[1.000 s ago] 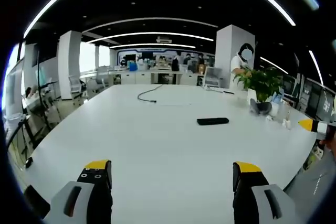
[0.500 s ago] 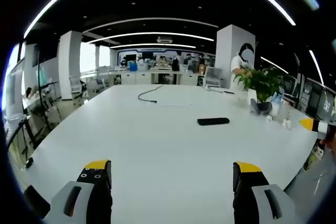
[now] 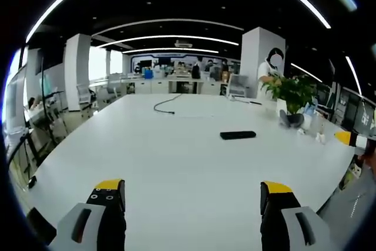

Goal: Press the specified remote control buttons in sequence, fully releasing each button before pressing the next.

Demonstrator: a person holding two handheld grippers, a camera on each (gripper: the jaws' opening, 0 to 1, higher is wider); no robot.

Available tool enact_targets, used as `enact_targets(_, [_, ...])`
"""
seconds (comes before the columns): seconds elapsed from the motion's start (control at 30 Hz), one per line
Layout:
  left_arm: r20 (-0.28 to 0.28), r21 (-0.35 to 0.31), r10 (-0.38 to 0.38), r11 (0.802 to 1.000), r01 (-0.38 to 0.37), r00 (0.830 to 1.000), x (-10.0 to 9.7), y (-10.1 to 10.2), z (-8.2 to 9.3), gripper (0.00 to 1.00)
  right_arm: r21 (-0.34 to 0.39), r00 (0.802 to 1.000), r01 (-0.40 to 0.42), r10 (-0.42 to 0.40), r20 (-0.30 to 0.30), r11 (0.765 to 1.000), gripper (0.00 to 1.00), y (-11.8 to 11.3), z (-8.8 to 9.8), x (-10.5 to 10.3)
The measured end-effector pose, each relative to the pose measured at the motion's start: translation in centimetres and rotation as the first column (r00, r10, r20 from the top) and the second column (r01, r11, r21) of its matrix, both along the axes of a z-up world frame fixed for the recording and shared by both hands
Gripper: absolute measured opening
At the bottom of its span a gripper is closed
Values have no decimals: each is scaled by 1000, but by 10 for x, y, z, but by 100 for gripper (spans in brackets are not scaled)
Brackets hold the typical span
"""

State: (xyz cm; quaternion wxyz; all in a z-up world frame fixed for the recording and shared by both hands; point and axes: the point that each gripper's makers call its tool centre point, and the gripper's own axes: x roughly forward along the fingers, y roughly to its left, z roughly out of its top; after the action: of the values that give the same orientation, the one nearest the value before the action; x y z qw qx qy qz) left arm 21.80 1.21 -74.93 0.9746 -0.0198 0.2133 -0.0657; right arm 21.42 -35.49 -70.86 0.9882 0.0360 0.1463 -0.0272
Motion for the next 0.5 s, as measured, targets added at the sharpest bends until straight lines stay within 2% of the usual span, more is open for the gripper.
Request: enact_targets(0.5, [-15, 8, -15, 1000, 15, 1000, 0, -2, -3, 99, -8, 1000, -13, 13, -20, 1000, 72, 2, -4, 0])
